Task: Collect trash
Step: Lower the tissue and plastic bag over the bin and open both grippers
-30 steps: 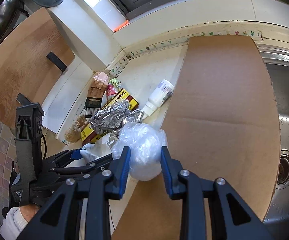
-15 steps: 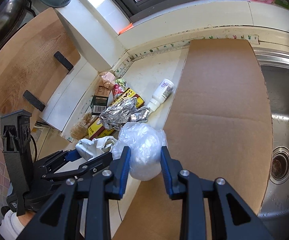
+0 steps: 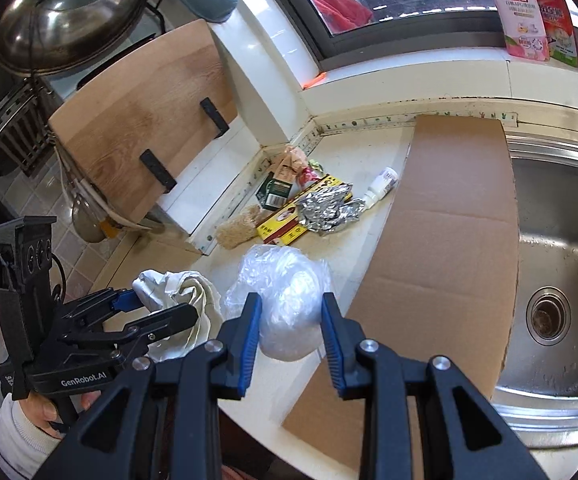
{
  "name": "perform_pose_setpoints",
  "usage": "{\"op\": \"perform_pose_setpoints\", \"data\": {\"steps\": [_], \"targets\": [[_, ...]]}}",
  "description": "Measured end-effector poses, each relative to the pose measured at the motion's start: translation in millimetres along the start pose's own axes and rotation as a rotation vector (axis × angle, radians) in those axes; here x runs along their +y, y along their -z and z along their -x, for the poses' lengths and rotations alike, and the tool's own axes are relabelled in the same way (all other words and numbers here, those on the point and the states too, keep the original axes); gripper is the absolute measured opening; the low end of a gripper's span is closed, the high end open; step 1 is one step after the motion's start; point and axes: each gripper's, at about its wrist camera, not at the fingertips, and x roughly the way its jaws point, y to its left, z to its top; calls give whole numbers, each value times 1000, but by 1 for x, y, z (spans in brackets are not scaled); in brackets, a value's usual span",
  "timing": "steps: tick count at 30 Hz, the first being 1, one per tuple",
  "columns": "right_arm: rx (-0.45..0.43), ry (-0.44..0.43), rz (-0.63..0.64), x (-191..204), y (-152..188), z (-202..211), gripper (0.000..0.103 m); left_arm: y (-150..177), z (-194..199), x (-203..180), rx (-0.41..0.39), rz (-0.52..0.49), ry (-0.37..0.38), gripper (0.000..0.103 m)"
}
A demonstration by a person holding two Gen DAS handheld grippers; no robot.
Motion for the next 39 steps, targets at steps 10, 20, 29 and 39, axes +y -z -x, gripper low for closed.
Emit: {"op": "perform_pose_setpoints", "data": {"steps": [10,20,29,39], "targets": [[14,-70,88,58,67,32,30,82,51,-6,21,-17,43,63],[38,-27,148,77,159,23,30,167,45,4,12,62,52,63],[122,67,145,54,235,-26,30,243,-27,19,124,157,53,64],[342,112,57,10,294,-107,30,306,-108,32,280,223,59,64]]}}
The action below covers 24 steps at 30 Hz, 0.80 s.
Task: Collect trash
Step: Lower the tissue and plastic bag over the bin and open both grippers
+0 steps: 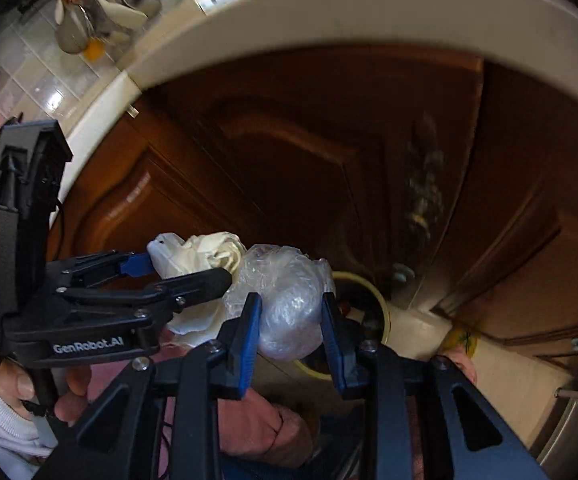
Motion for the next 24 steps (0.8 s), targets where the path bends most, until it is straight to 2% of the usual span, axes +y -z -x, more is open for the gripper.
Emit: {"op": "perform_pose_setpoints", "data": {"steps": [8,17,24], "targets": [[80,17,-31,-13,8,-49,30,5,-53,17,96,41,23,64],[142,30,-67,-25,6,-85,33,10,-96,29,161,58,28,66],[166,43,-95,-31,5,-100,49,4,-107,34,191,64,-20,69]]}}
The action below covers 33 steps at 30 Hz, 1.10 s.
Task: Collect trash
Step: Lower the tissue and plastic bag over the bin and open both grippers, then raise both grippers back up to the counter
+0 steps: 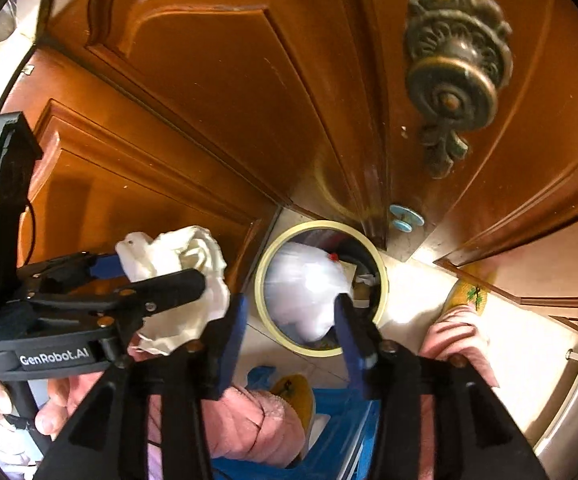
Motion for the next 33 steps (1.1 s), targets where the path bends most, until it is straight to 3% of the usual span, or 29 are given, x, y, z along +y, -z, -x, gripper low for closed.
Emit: {"op": "perform_pose_setpoints", "data": {"steps": [6,14,25,33], "targets": [[2,-4,-10,-1,0,0,49,2,3,5,14,-9,-5,74],[-25,-8,-16,-3,1,9,49,2,12,5,26,-5,-16,91],[-41,1,-11,1,3,24,49,3,27,7,14,16,-22,92],[-105,2,24,18,4,58,49,4,80,-3,-55,-8,22,92]]}}
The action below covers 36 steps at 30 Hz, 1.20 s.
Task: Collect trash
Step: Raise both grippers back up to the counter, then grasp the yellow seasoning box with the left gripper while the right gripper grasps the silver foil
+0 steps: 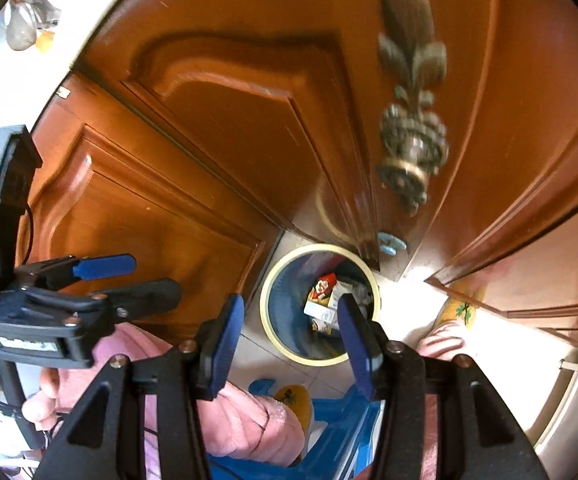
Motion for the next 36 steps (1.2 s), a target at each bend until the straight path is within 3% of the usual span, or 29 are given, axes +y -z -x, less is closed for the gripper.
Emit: {"op": "perform_pose_setpoints", "data": {"steps": [8,17,27,31,36], "targets": [[-82,-18,65,22,-10,61,49,-8,80,-33,-129,-121,25,92],[-218,-40,94,35,-53,154,49,-38,168,-65,-274,-261,-29,92],[-394,-20,6,21,-155,246,49,-125,252,-105,-425,-370,-129,92],[-427,-12,-3,16,-204,254,49,-172,268,-115,-468,-396,-165,92],[-447,5,-41,11,-268,245,49,-230,256,-120,-470,-401,-171,92]]}}
